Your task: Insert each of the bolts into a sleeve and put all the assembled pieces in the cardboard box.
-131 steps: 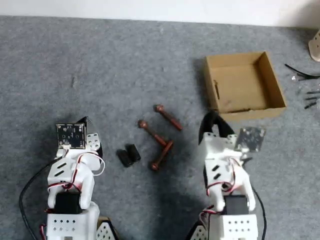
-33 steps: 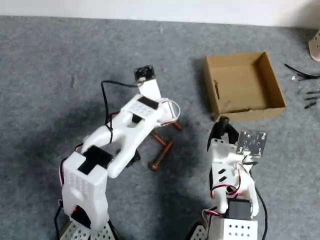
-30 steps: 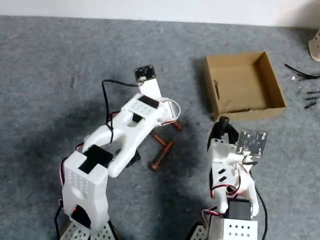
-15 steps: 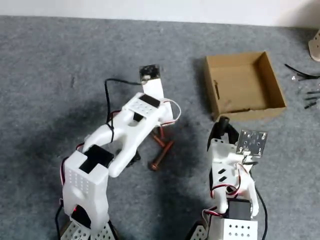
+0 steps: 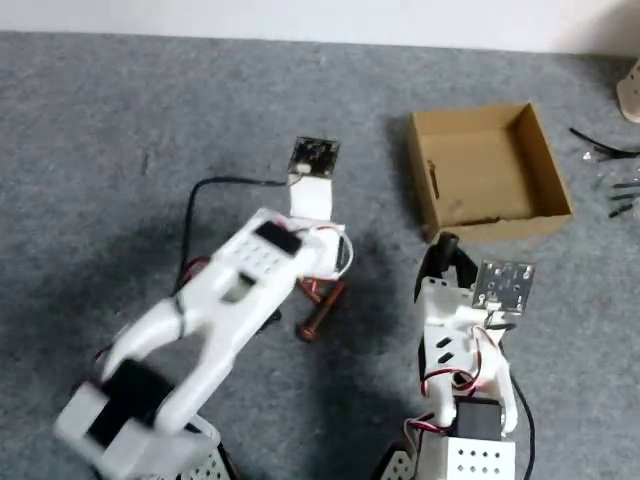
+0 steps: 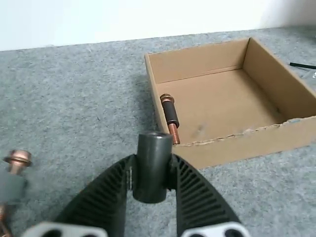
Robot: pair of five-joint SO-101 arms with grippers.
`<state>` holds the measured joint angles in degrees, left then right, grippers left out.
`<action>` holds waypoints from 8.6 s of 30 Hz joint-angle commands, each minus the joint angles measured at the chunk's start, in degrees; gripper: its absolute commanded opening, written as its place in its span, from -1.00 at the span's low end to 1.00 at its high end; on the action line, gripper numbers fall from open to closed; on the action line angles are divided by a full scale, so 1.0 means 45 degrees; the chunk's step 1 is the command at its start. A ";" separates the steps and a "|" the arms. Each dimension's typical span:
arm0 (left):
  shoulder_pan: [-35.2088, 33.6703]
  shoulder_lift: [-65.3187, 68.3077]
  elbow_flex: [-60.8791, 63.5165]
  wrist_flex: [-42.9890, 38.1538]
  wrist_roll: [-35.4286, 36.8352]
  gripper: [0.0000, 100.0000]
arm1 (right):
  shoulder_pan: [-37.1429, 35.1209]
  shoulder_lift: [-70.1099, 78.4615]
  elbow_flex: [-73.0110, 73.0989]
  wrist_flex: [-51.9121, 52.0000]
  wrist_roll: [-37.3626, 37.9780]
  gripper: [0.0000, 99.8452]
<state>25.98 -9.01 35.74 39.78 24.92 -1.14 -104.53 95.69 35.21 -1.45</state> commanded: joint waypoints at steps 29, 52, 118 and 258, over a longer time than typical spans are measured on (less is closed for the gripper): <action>-0.0576 -1.9136 0.9719 -0.3223 -0.1114 -0.99 | -0.2667 -0.0166 0.1553 -0.0029 0.0176 -0.99; -0.2764 -2.1226 1.1614 -0.4728 -0.1035 -0.99 | -0.2667 -0.0186 0.1573 -0.0068 0.0176 -0.99; 0.0166 -2.1148 1.3646 -0.9084 -0.1035 -0.99 | -0.7629 -0.0205 0.1455 -0.3643 0.4181 -0.99; 0.1084 -2.0015 1.3724 -0.6877 0.1133 -0.98 | -0.8508 -0.0205 -0.1573 -0.3585 0.4142 -0.99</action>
<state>29.67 -99.56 96.31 8.66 30.37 -38.51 -104.62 92.79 21.76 16.75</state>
